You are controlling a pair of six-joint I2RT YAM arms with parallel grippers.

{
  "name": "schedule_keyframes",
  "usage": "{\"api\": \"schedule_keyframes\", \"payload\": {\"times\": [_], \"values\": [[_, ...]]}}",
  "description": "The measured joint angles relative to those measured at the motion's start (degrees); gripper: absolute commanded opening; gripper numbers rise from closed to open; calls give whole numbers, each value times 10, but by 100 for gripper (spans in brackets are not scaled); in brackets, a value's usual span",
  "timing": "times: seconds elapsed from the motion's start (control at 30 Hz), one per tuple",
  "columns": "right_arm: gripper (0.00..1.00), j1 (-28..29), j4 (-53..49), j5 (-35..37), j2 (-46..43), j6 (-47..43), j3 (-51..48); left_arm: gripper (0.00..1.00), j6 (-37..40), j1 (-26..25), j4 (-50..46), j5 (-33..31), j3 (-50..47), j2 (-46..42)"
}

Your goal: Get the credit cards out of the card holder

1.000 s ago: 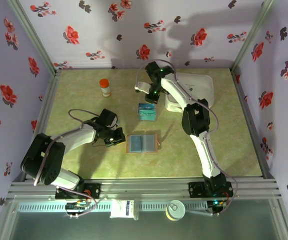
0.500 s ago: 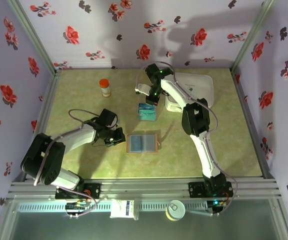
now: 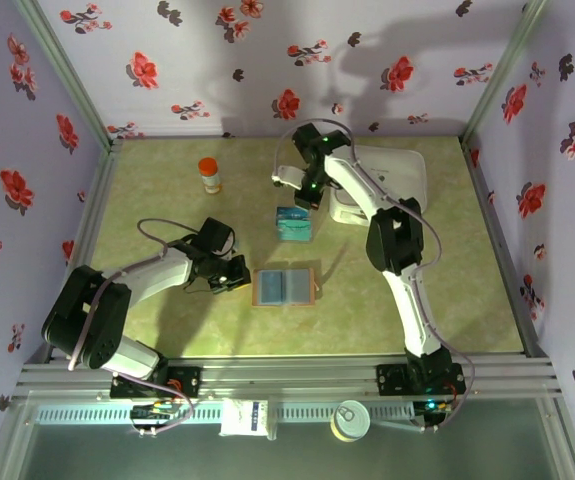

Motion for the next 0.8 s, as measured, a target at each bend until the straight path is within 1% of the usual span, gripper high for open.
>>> {"api": "schedule_keyframes", "payload": {"times": [0.13, 0.3, 0.5, 0.8], "values": [[10, 0, 24, 0, -26, 47, -20, 6, 0, 0, 8, 3, 0, 0], [11, 6, 106, 15, -102, 158, -128, 6, -2, 0, 23, 12, 0, 16], [12, 30, 214, 30, -206, 337, -283, 6, -2, -2, 26, 17, 4, 33], [11, 85, 359, 32, -348, 618, -502, 2, -2, -14, 39, 21, 17, 56]]}}
